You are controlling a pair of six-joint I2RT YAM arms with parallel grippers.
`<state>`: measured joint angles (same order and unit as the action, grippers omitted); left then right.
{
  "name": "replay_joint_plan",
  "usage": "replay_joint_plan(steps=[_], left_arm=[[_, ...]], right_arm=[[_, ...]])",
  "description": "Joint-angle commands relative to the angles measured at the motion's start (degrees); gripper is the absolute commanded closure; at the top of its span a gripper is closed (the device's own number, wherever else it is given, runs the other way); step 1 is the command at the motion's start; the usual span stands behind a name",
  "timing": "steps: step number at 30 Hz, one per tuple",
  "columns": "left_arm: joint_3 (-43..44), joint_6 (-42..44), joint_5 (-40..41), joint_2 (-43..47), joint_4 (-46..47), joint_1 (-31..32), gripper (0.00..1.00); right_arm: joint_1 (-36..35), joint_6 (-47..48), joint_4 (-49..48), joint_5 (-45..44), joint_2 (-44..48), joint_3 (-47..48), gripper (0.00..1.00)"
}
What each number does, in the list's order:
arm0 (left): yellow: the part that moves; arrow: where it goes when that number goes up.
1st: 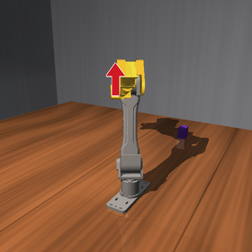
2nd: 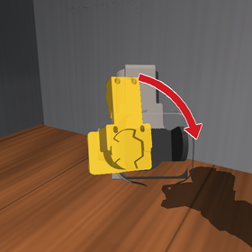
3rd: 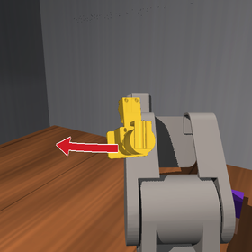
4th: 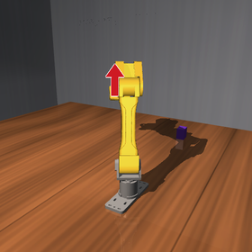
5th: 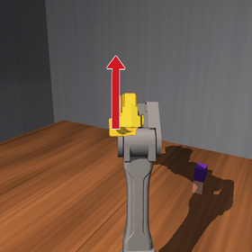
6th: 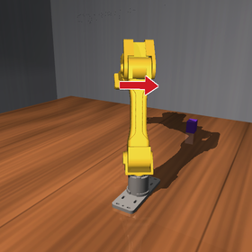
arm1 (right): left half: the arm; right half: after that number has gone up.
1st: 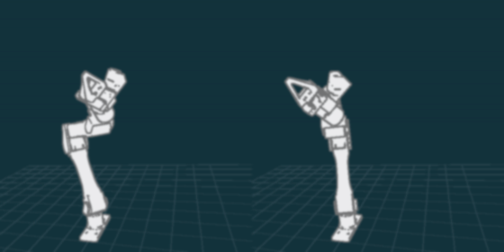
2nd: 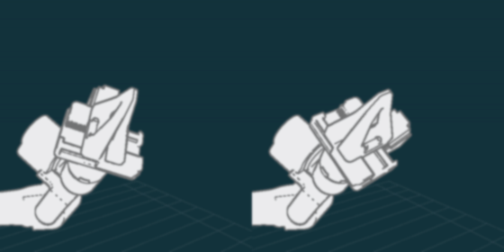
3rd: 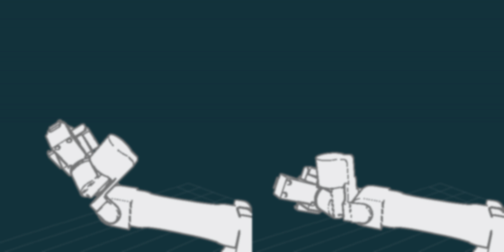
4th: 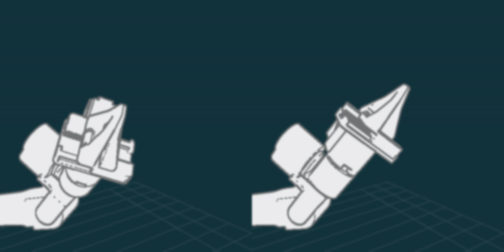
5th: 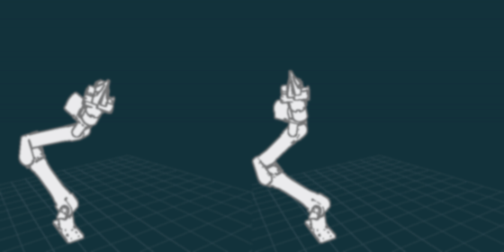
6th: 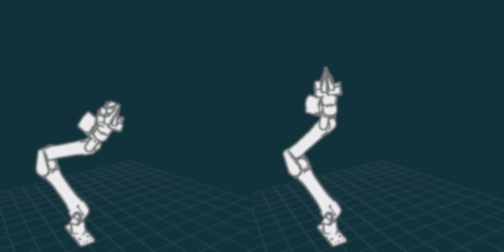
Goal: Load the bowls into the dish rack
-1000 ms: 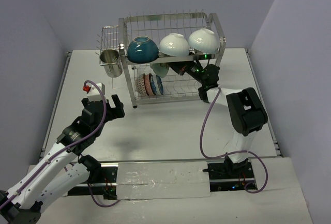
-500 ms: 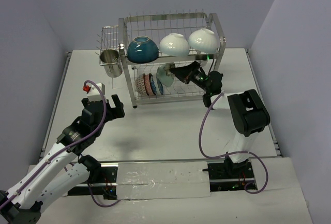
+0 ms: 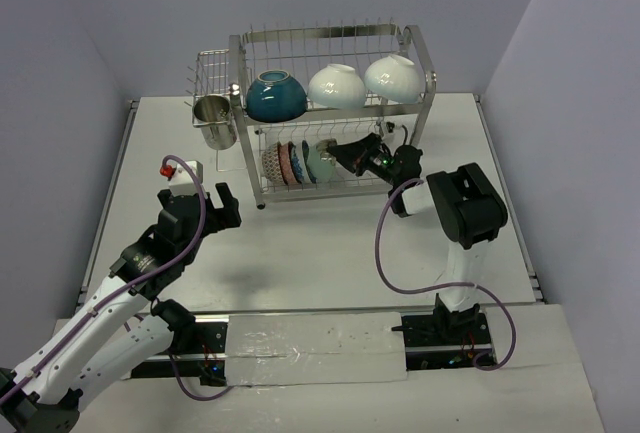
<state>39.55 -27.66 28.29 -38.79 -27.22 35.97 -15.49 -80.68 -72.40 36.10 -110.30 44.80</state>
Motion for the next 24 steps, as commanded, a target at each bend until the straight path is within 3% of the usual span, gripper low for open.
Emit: replay_joint_plan(steps=[1, 11, 19, 24], left_arm=[[0.7, 0.9, 0.0, 0.2, 1.8, -0.3, 0.01], [0.7, 0.9, -0.2, -0.1, 1.8, -0.2, 0.01], [0.7, 0.9, -0.1, -0.1, 1.8, -0.2, 0.01], [0.7, 0.8, -0.1, -0.1, 1.7, -0.2, 0.01]], right_arm=[[1.7, -2.1, -26.8, -1.1, -1.1, 2.4, 1.0], [1.5, -0.3, -26.0, -0.5, -3.6, 2.6, 1.0], [1.1, 10.0, -10.9, 1.7, 1.4, 4.3, 1.0], [1.1, 10.6, -9.8, 1.9, 1.4, 4.3, 0.91]])
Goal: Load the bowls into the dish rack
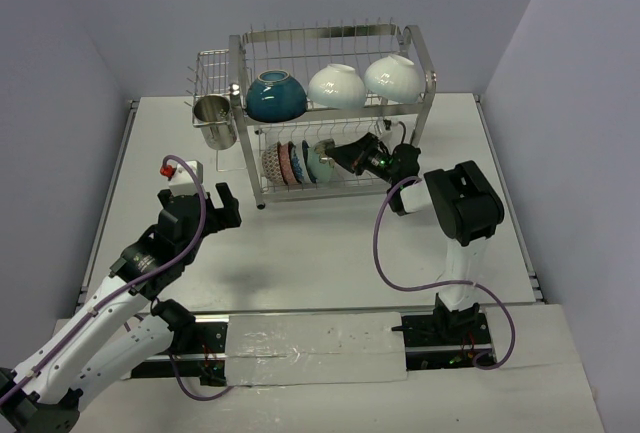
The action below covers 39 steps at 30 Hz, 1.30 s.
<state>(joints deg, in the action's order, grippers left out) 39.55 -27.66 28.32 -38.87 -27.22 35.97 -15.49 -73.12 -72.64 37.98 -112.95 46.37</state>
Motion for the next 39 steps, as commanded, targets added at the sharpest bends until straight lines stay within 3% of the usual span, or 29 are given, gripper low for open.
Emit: replay_joint_plan(steps=[1, 10, 32, 39], left_arm=[[0.7, 0.8, 0.0, 0.0, 1.7, -0.2, 0.01], [0.7, 0.9, -0.4, -0.1, 1.9, -0.2, 0.01], [0.7, 0.9, -0.5, -0.1, 1.9, -0.2, 0.01], [0.7, 0.9, -0.4, 0.0, 1.8, -0.2, 0.01]], right_arm=[[1.0, 3.4, -8.4, 0.0, 4.2, 2.7, 0.89], [-0.2, 13.6, 5.5, -0.1, 9.3, 2.5, 0.8], [-2.9, 21.2, 15.5, -4.0, 11.4, 1.8, 0.72], [-3.7, 23.5, 18.0, -4.6, 15.3, 1.8, 0.64]])
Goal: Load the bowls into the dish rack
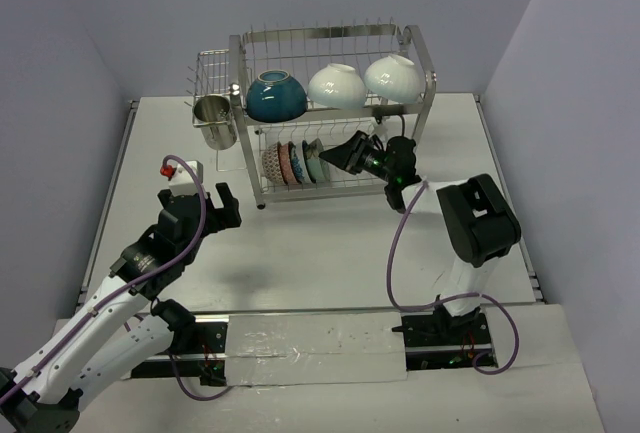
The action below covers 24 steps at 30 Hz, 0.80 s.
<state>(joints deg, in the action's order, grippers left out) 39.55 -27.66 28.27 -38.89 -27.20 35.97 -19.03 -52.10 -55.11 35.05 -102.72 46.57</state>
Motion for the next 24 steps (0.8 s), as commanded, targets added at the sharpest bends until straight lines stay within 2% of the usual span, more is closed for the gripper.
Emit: replay_joint_plan(steps=[1, 7, 14, 19, 24], left_arm=[[0.7, 0.9, -0.3, -0.1, 1.9, -0.2, 0.01], [0.8, 0.9, -0.4, -0.4, 1.8, -0.2, 0.01], [0.8, 0.8, -0.1, 0.0, 1.7, -0.2, 0.01], [0.8, 0.8, 0.0, 0.3, 1.8, -0.2, 0.01], [0.8, 0.9, 0.0, 0.3, 1.8, -0.2, 0.01]], right_arm=[[-0.2, 3.7, 1.3, -1.4, 5.8, 2.0, 0.64], [-0.7, 3.1, 4.1, 2.0, 8.5, 5.5, 0.61], [-5.5, 0.2, 6.9, 9.2, 6.8, 8.8, 0.6], [-10.1, 3.0, 12.1, 11.0, 8.1, 6.8, 0.6], [-14.4, 9.5, 20.7, 7.9, 13.9, 0.9, 0.6]])
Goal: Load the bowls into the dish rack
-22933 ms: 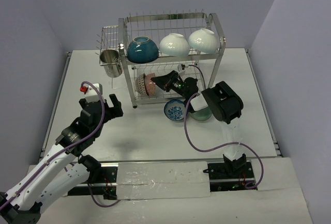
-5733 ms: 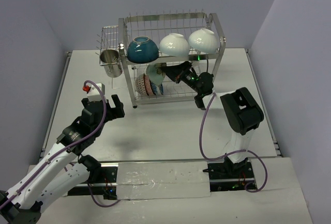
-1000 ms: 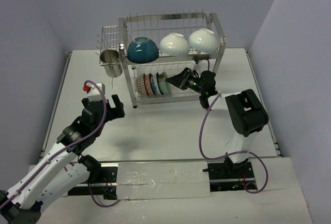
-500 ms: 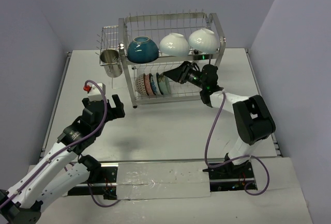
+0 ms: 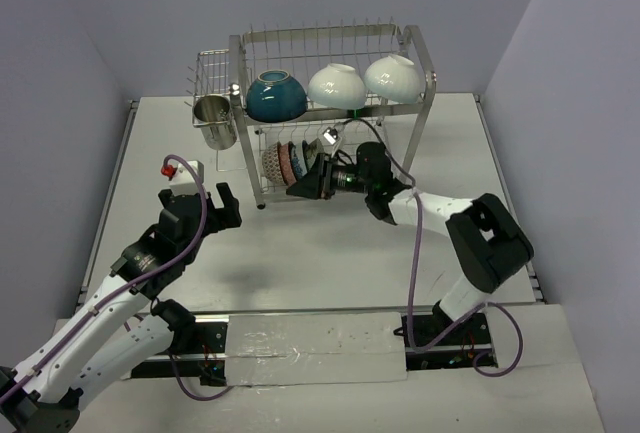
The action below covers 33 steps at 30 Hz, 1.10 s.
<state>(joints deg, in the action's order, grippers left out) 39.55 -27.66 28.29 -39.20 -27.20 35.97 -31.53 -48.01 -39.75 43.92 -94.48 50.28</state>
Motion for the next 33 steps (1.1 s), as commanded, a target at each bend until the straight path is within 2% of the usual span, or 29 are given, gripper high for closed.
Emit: replay_joint_plan(steps=[1, 6, 9, 10, 12, 13, 15, 16, 18, 23, 25, 29, 33], left_arm=[[0.8, 0.8, 0.0, 0.8, 1.7, -0.2, 0.01], [0.6, 0.8, -0.1, 1.5, 2.0, -0.2, 0.01], [0.8, 0.2, -0.3, 1.8, 1.4, -0.2, 0.01], [0.8, 0.1, -0.3, 2.0, 1.3, -0.3, 0.01], [1.0, -0.7, -0.4, 2.6, 0.4, -0.2, 0.01], [1.1, -1.1, -0.3, 3.1, 0.0, -0.2, 0.01], [1.8, -2.4, 0.1, 3.6, -1.5, -0.2, 0.01], [2.1, -2.9, 0.8, 4.1, -2.4, -0.2, 0.01], [3.3, -4.5, 1.4, 4.8, -5.3, -0.2, 0.01], [8.6, -7.5, 3.3, 5.4, -11.5, -0.2, 0.01], [10.4, -7.8, 3.4, 5.5, -13.7, -0.2, 0.01], [16.2, -7.8, 5.9, 5.5, -17.7, -0.2, 0.01], [19.9, -6.7, 8.7, 5.5, -20.5, -0.2, 0.01]], right_arm=[[-2.6, 7.2, 7.5, -2.0, 7.1, -3.5, 0.6], [-5.0, 17.7, 24.3, -11.6, 19.1, -8.1, 0.59], [-5.1, 21.3, 32.0, -20.0, 28.7, -11.0, 0.56], [-5.0, 22.4, 34.4, -25.2, 31.3, -11.3, 0.54], [-4.9, 24.9, 42.7, -31.2, 38.7, -11.6, 0.51], [-4.8, 25.8, 47.5, -37.1, 41.3, -11.5, 0.48], [-4.4, 27.6, 51.9, -42.7, 48.8, -11.3, 0.44], [-4.0, 28.4, 56.2, -48.3, 51.2, -10.6, 0.39], [-3.5, 30.1, 61.9, -53.3, 57.5, -9.6, 0.31], [-3.1, 31.8, 69.0, -70.1, 68.7, -5.6, 0.13], [-3.2, 32.2, 70.9, -74.4, 72.1, -4.1, 0.02], [-3.1, 34.0, 71.3, -83.8, 77.8, -2.8, 0.0], [-3.2, 36.8, 70.7, -88.2, 81.7, -1.8, 0.0]])
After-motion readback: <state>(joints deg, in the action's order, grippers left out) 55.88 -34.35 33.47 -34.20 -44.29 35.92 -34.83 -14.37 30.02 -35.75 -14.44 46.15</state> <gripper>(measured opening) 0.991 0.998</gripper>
